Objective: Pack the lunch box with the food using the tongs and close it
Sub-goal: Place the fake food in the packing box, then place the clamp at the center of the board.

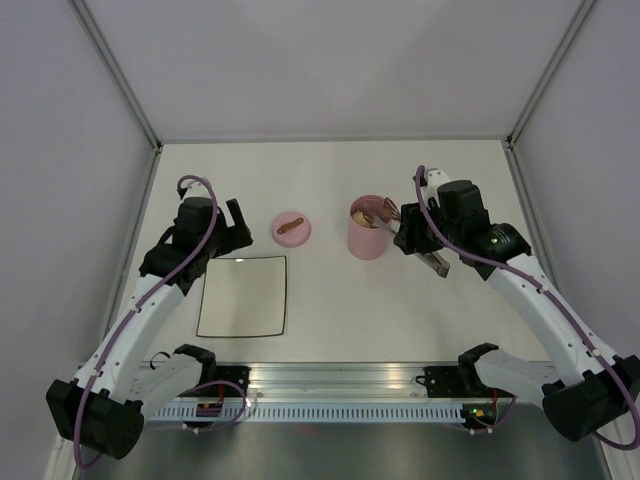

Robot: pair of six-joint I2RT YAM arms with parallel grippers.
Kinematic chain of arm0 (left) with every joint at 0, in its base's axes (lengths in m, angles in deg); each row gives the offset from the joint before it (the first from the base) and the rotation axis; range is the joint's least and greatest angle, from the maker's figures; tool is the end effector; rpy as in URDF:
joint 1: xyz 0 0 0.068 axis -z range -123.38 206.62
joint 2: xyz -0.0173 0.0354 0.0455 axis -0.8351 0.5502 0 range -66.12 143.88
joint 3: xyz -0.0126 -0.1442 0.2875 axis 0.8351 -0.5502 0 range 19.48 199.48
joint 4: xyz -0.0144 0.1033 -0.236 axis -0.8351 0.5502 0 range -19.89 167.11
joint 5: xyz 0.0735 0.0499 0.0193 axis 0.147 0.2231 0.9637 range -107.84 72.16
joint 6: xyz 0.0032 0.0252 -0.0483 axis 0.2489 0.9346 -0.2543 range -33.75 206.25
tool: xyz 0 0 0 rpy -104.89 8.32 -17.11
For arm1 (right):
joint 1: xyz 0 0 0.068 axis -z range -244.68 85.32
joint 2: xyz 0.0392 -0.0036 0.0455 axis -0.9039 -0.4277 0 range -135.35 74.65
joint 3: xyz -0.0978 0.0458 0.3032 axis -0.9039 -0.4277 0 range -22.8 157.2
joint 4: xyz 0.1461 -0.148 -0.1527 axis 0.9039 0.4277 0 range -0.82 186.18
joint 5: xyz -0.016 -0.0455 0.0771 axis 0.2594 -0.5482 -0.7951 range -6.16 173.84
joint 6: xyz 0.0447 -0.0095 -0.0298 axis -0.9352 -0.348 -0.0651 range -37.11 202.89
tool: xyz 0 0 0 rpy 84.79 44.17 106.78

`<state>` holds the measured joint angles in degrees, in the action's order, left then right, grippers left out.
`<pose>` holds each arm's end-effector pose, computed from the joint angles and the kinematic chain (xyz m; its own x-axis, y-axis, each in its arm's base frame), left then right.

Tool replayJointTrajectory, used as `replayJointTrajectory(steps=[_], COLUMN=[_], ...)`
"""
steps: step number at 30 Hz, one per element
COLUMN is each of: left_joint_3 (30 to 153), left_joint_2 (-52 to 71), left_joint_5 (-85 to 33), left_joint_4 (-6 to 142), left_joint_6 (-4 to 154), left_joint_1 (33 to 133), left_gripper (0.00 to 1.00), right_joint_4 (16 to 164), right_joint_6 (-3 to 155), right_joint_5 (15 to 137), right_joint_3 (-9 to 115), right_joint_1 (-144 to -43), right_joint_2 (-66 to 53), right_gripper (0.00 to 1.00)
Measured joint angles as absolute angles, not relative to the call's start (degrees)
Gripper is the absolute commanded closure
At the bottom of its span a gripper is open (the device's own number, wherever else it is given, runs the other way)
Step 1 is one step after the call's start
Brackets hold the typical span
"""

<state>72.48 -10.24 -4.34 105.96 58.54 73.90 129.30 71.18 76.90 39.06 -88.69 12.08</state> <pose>0.1679 -0.0433 0.3531 -0.5823 -0.2924 -0.7586 -0.1760 0.9563 -0.2334 0.1816 0.0856 0.3775 -0.6837 -0.0841 -0.7249 -0.3561 0.9055 0.2309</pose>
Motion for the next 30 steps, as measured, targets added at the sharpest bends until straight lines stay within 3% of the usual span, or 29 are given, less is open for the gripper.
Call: replayJointTrajectory(steps=[12,20,24,30], left_joint_3=[72.6,73.2,73.2,73.2], left_joint_2=[-10.1,-9.1,-9.6,-10.9], left_joint_5=[-4.1,-2.8,-2.3,-1.3], left_joint_4=[105.7,104.8,104.7,104.6], left_joint_6=[58.5,58.5,58.5,58.5], left_joint_1=[73.9,73.9,73.9,73.9], left_gripper=[0.00,0.00,0.00,0.00], right_joint_4=[127.7,119.5,115.8,117.6], right_joint_6=[73.5,75.5,74.4,71.7], right_joint_5=[71.4,73.5,78.8,95.8], right_joint_3=[42.9,43.7,40.6,41.4], right_joint_1=[-91.0,-108.5,-110.0,-109.2], right_joint_2=[12.1,8.1,8.5,11.3], right_gripper=[0.45,0.50,0.56,0.56])
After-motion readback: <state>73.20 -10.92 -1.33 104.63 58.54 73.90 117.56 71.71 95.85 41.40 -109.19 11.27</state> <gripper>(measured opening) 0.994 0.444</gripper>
